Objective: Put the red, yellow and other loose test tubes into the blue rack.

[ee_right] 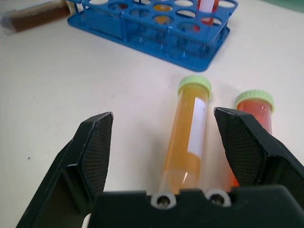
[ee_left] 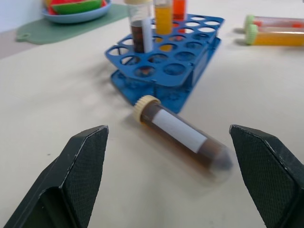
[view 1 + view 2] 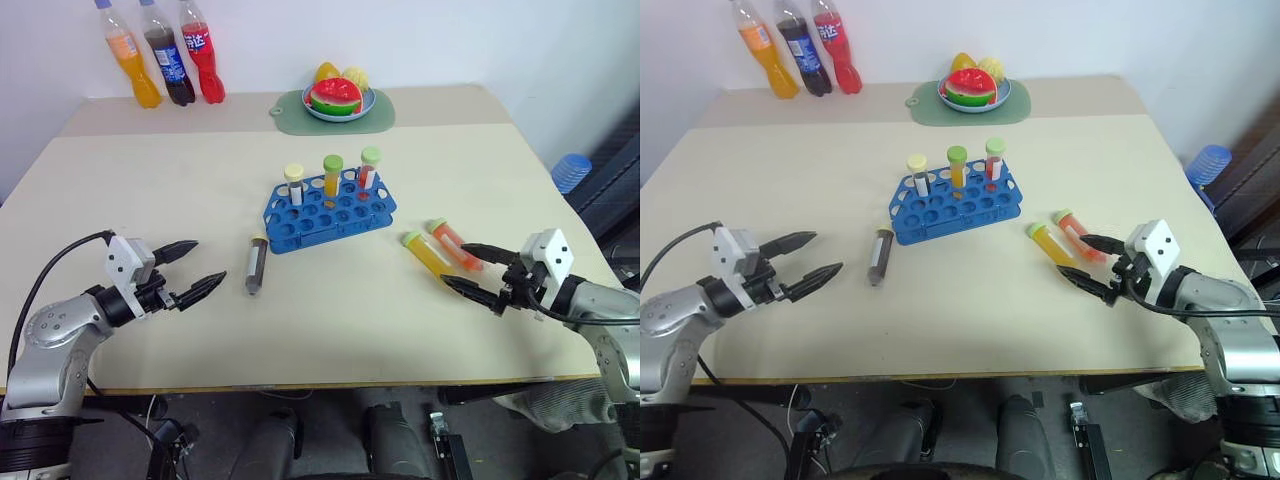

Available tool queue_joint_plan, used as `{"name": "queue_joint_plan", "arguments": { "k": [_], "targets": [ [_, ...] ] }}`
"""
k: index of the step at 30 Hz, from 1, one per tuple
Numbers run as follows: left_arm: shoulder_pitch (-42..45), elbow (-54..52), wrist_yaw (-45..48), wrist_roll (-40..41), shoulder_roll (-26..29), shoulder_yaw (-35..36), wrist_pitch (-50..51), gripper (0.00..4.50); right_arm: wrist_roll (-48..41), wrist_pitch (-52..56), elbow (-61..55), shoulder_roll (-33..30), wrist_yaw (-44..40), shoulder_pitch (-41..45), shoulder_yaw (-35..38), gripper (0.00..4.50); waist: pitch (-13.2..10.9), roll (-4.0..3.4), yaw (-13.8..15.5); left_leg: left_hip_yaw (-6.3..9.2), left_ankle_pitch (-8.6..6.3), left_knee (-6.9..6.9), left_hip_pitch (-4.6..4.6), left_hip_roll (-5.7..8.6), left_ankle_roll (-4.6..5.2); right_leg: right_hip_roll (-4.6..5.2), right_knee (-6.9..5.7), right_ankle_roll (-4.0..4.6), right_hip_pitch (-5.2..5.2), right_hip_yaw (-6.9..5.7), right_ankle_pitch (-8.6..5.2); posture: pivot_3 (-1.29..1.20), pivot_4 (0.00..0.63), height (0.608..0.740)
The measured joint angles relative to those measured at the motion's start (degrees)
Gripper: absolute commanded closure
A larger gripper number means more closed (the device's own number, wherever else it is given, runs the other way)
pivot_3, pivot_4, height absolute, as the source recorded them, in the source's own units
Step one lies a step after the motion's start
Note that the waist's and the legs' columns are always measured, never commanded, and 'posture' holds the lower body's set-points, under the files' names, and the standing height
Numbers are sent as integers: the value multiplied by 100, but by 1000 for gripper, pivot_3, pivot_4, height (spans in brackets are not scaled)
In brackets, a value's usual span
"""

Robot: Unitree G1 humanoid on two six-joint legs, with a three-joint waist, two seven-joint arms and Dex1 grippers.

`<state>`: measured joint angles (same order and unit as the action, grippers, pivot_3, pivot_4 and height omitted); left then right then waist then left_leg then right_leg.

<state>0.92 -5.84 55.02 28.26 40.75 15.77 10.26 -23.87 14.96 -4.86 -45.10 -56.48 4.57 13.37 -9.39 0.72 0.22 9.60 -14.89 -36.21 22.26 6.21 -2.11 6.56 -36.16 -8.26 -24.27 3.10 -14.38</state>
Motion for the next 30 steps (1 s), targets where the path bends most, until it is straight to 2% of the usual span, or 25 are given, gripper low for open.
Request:
{"name": "queue_joint_plan", "arguments": {
  "k": [11, 18, 21, 25, 30],
  "targets": [
    [-4, -223, 180, 254, 24, -11, 411, 288, 73, -118, 2, 65, 98, 19, -5, 714, 0, 0, 17, 0, 0, -1, 0, 0, 0, 1, 0, 0, 1, 0, 0, 0, 150, 740],
    [297, -246, 349, 232, -38, -273, 398, 288, 117, -7, -5, 135, 359, 305, -67, 714, 0, 0, 18, 0, 0, 0, 0, 0, 0, 0, 1, 0, 0, -1, 0, 0, 150, 740],
    [372, -342, 425, 200, -91, -510, 397, 288, 110, 583, -122, 53, 680, 532, -67, 714, -1, -1, 19, 1, 0, -2, 1, 0, 0, 2, 0, 1, -1, 2, 0, 0, 150, 740],
    [495, -440, 565, 224, -95, -618, 403, 288, 135, 1232, -163, -445, 712, 995, -117, 714, -1, -1, 21, -2, 0, 0, 1, 0, 0, 1, 1, 1, -2, 1, 0, 0, 150, 740],
    [794, -428, 710, 215, -135, -872, 398, 288, 467, 2061, 518, -901, 567, 2009, -768, 714, -1, -1, 6, -8, 0, 0, 3, 0, 0, 1, 1, 1, -2, -1, 0, 0, 150, 740]
  ]
}}
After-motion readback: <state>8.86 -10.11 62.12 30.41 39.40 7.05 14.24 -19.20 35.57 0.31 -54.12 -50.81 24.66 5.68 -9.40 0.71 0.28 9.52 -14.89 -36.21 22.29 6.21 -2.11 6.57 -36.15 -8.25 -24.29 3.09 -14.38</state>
